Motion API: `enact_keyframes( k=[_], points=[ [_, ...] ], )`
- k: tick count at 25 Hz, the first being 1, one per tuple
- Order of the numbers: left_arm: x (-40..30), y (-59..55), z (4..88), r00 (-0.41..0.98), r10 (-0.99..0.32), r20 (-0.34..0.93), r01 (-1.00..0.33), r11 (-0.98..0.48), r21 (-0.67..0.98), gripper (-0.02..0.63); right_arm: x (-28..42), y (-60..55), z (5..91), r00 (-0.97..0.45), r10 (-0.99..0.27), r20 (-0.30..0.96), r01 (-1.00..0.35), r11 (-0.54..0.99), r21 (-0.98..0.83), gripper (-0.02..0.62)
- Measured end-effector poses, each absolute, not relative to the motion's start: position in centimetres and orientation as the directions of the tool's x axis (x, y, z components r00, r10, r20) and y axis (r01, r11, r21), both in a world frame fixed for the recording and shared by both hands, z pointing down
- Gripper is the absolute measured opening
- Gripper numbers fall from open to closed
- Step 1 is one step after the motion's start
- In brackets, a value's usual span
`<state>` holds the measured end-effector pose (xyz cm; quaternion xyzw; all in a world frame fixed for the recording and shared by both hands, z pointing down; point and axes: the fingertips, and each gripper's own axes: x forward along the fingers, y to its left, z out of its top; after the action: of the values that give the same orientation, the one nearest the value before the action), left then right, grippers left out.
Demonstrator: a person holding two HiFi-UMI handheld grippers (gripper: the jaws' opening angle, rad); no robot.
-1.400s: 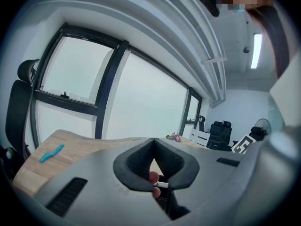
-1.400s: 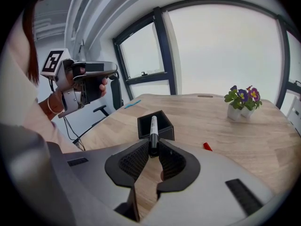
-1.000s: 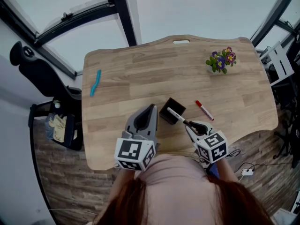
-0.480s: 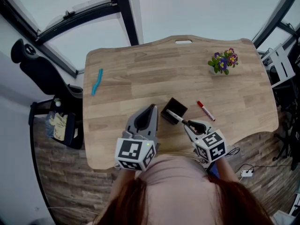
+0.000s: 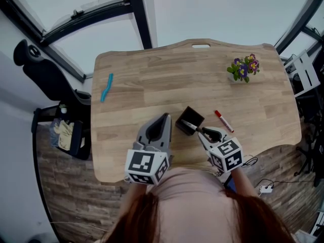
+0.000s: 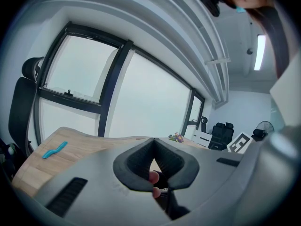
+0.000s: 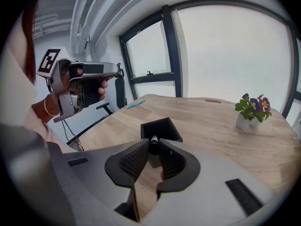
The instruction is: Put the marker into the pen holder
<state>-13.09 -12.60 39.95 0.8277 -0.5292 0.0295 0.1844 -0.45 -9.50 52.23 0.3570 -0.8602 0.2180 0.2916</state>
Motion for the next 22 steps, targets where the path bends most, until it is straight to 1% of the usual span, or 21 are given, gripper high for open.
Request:
enact_keyframes(
  k=[22],
  points=[
    [-13.8, -12.8, 40.5, 0.441, -0.857, 0.266, -0.886, -0.369, 0.279, 0.002, -2.0, -10.9, 54.1, -0.583, -0.482, 0.654, -0.748, 0.633, -0.200, 0.060]
  ],
)
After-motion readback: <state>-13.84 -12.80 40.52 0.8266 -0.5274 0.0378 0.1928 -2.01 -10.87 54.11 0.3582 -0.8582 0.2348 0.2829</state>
